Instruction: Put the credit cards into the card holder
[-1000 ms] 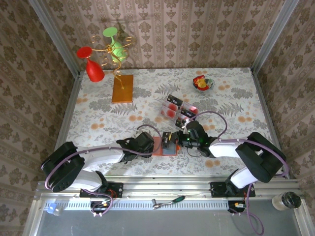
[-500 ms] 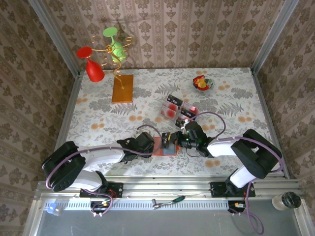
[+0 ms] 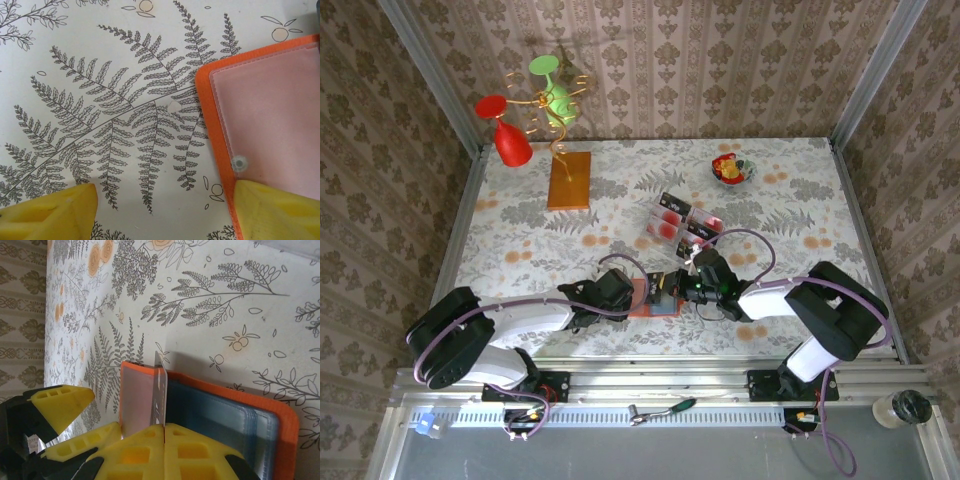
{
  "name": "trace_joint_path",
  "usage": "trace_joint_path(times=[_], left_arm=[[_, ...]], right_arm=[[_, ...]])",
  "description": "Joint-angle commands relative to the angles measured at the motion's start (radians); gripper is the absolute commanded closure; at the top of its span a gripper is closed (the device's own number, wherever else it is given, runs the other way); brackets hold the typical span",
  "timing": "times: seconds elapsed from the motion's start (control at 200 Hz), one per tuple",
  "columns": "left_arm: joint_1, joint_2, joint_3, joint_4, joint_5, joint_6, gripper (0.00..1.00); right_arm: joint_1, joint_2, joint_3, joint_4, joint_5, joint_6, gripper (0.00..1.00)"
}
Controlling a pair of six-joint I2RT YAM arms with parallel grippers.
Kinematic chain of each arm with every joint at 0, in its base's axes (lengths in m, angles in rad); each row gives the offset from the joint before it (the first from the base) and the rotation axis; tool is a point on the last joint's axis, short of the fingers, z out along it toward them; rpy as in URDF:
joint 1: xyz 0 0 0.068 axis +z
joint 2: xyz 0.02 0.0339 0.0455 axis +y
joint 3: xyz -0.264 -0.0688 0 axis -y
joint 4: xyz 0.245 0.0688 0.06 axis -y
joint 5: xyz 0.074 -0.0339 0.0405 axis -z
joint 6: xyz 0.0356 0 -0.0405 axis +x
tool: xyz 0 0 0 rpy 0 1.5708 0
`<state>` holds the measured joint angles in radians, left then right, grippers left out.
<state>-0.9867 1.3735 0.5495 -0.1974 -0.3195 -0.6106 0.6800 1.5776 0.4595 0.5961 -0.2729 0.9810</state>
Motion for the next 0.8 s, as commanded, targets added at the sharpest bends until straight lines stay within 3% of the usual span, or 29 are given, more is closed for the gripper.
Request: trace_joint_path(times=[0.0, 0.795], left_arm=[[0.002, 0.008, 0.008, -0.008, -0.012, -0.009, 0.27], [0.002, 0.019, 0.007, -0.002, -0.013, -0.009, 0.27]], right_arm=[[0.01, 0.01, -0.005, 0.0, 0.003, 0.002, 1.0], [0.044, -0.018, 0.007, -0.146, -0.003, -0.032, 1.0]])
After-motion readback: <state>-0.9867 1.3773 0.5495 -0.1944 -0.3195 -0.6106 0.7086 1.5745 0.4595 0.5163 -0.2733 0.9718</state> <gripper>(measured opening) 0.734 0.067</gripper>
